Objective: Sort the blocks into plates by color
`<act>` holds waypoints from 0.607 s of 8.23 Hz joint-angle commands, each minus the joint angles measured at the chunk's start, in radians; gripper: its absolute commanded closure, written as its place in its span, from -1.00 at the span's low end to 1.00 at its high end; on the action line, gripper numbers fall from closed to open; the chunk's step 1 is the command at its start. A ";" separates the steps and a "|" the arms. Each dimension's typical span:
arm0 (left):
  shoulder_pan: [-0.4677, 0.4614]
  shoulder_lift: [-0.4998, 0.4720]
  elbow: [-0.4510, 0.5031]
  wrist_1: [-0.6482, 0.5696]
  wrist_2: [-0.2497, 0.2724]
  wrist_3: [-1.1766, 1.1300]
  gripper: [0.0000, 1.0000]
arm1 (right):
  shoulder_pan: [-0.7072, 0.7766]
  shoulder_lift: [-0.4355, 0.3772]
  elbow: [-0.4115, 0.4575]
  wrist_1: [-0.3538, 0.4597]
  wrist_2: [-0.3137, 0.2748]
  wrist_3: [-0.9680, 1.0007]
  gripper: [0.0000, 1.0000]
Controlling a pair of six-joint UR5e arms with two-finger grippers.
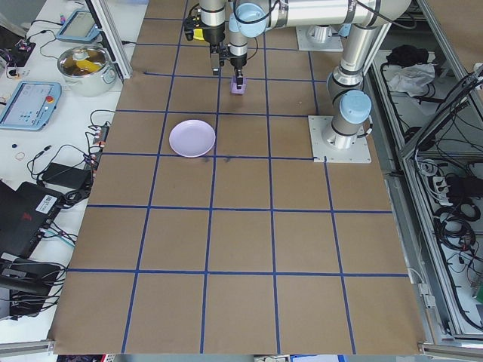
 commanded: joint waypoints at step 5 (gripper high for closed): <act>-0.057 -0.041 -0.076 0.008 -0.101 -0.238 -1.00 | -0.317 -0.278 -0.007 0.292 0.002 -0.150 -1.00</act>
